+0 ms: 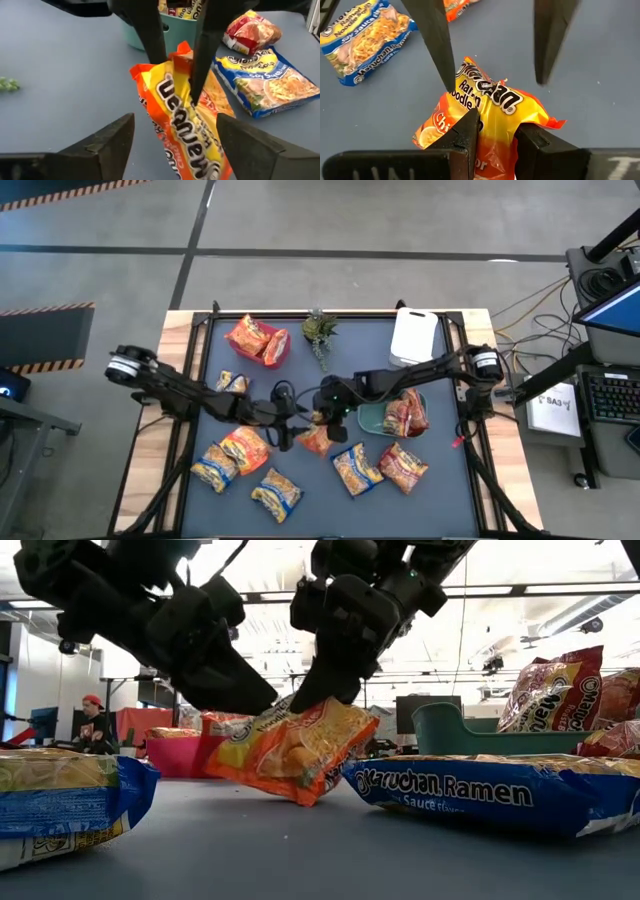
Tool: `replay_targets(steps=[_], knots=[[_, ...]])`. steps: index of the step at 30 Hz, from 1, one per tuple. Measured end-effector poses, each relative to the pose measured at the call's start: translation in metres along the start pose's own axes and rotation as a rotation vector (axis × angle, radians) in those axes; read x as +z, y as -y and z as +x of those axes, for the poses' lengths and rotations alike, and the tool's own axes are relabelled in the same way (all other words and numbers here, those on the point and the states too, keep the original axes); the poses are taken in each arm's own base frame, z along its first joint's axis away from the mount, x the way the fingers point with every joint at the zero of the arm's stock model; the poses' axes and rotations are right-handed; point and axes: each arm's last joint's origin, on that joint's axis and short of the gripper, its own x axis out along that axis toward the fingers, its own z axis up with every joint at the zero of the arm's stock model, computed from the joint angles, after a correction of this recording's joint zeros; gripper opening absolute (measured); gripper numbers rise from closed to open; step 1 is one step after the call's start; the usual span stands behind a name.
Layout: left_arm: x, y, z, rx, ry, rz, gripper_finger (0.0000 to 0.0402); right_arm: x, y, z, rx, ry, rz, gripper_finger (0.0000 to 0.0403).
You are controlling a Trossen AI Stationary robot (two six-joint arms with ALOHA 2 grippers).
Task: Sort Maruchan noodles
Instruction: Put the orange noodle pack into the red bin
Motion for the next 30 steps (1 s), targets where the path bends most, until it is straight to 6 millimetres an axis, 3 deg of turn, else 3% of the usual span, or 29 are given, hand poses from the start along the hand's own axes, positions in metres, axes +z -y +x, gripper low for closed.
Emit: replay_targets(steps=[7,18,24,30], knots=[[-0.007,0.003,0.012,-0.074,0.006,0.002,0.0285,0.003,-0.008,0.001,0.014,0.007,-0.043,0.0077],[-0.016,0.006,0.026,-0.149,0.036,-0.005,0.0265,0.005,-0.015,0.001,0.005,0.013,-0.103,0.0077],[-0.015,0.006,0.026,-0.149,0.041,-0.003,0.0193,0.006,-0.015,0.001,0.005,0.017,-0.104,0.0083],[-0.014,0.006,0.025,-0.151,0.046,-0.018,0.0102,0.006,-0.016,0.001,0.010,0.020,-0.078,0.0126]])
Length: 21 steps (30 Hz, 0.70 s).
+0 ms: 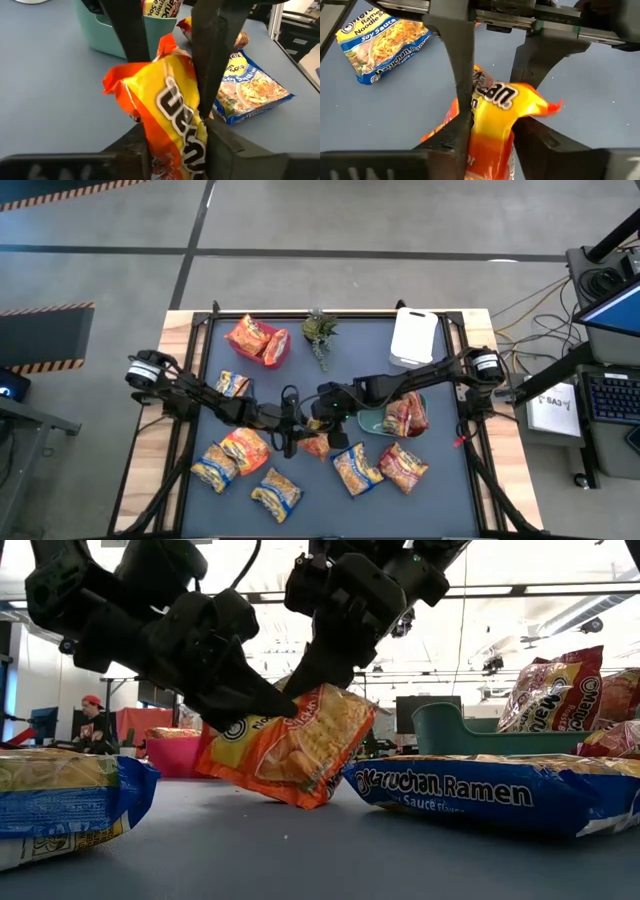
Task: Sort Maruchan noodles
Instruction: Put the orange noodle pack into the red bin
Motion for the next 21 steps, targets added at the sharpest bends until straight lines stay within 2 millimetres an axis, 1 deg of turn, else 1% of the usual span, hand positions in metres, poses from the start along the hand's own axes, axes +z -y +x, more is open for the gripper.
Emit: replay_targets(steps=[2,5,9,12,16,19,21], knots=[[0.000,0.000,0.000,-0.001,0.001,-0.001,0.0092,0.001,0.000,-0.001,0.000,0.002,0.005,0.0148],[0.001,0.001,-0.001,-0.002,0.002,0.000,0.0095,0.003,-0.001,-0.006,-0.006,0.007,0.007,0.0180],[0.003,0.001,-0.003,-0.002,0.001,0.003,0.0107,0.009,-0.004,-0.024,-0.010,0.021,0.005,0.0213],[0.008,0.002,-0.007,-0.006,0.006,0.017,0.0102,0.011,-0.007,-0.040,-0.010,0.024,0.009,0.0229],[0.019,0.005,-0.017,-0.017,0.032,0.043,0.0093,0.010,-0.011,-0.060,-0.014,0.060,0.008,0.0245],[0.028,0.007,-0.027,-0.021,0.047,0.070,0.0093,0.007,-0.014,-0.074,-0.043,0.087,0.015,0.0253],[0.036,0.008,-0.034,-0.025,0.067,0.090,0.0093,0.001,-0.014,-0.081,-0.069,0.097,0.019,0.0256]])
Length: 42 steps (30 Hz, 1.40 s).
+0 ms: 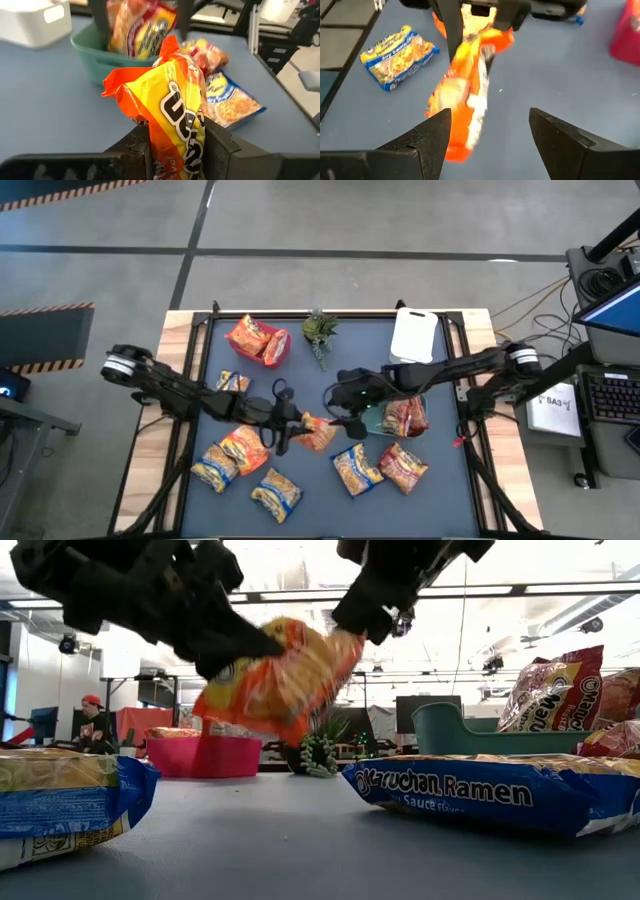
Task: Sort Maruchan noodles
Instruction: Put the orange noodle pack into the red bin
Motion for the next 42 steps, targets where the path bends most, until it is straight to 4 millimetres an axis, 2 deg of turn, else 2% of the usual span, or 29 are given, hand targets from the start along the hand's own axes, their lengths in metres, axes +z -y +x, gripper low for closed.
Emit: replay_targets(steps=[5,16,19,23,26,29,35,42], knots=[[0.019,0.000,-0.021,0.021,0.045,0.065,0.0093,-0.010,-0.002,-0.017,-0.010,0.139,-0.012,0.0260],[0.055,-0.006,-0.072,0.230,0.168,0.175,0.0098,-0.035,0.000,-0.038,-0.023,0.345,-0.039,0.0260],[0.060,-0.010,-0.083,0.377,0.158,0.218,0.0099,-0.039,0.002,-0.043,-0.043,0.367,-0.035,0.0260],[0.064,-0.021,-0.098,0.726,0.092,0.297,0.0099,-0.039,0.003,-0.043,-0.052,0.370,-0.032,0.0260],[0.065,-0.032,-0.107,0.994,0.031,0.350,0.0099,-0.039,0.003,-0.042,-0.051,0.379,-0.034,0.0258],[0.068,-0.044,-0.113,1.126,-0.001,0.358,0.0099,-0.039,0.004,-0.040,-0.053,0.377,-0.034,0.0260],[0.069,-0.078,-0.116,1.145,-0.028,0.295,0.0099,-0.039,0.004,-0.040,-0.052,0.376,-0.032,0.0257],[0.048,-0.122,-0.119,1.262,-0.025,0.097,0.0099,-0.039,0.004,-0.040,-0.051,0.376,-0.024,0.0260]])
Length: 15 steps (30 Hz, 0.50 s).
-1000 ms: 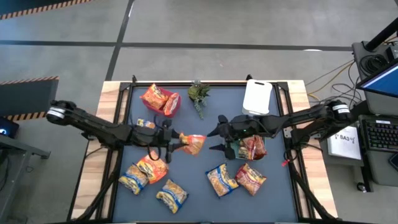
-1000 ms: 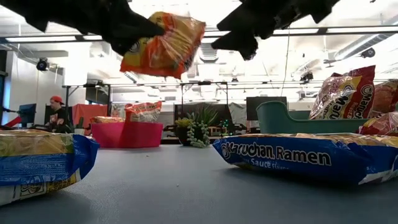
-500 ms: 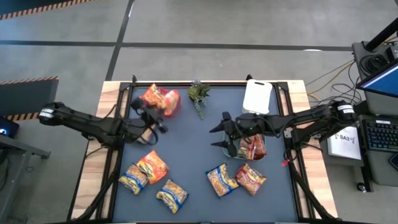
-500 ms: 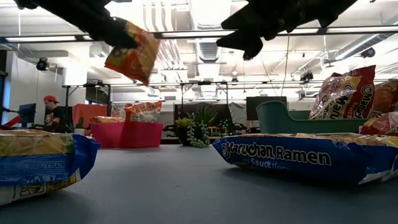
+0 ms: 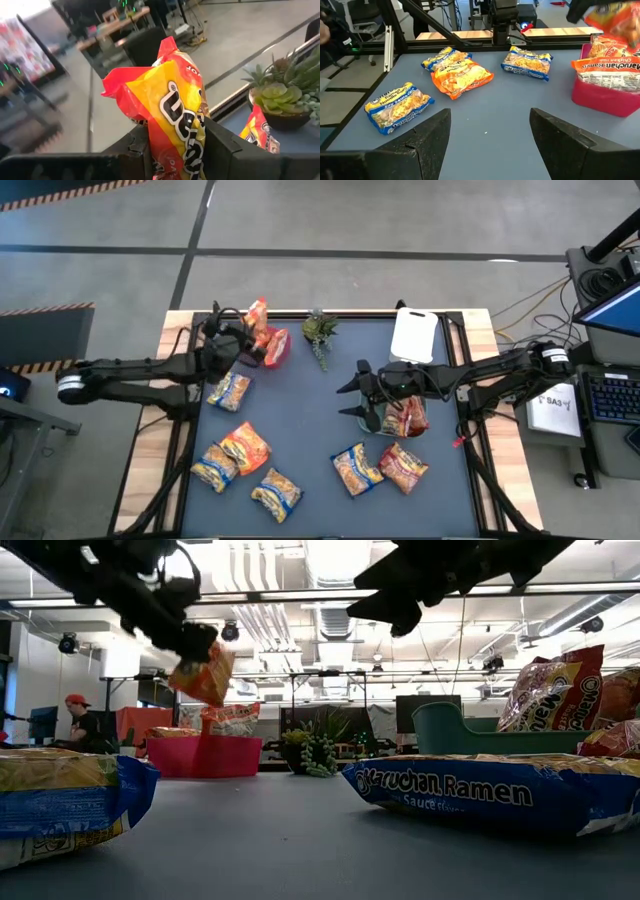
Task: Sort Maruchan noodles
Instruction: Put the orange noodle pack into the red bin
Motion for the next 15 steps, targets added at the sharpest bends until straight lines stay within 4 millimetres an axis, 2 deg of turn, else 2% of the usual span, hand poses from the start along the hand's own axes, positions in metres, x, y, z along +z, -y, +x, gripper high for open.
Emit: replay_targets(steps=[8,15], knots=[[-0.025,0.010,0.022,0.021,0.025,-0.101,0.0099,0.000,0.000,0.000,0.000,0.000,0.000,0.0262],[-0.037,0.023,0.033,0.026,0.015,-0.118,0.0116,0.000,0.000,0.000,0.000,-0.001,0.007,0.0262]])
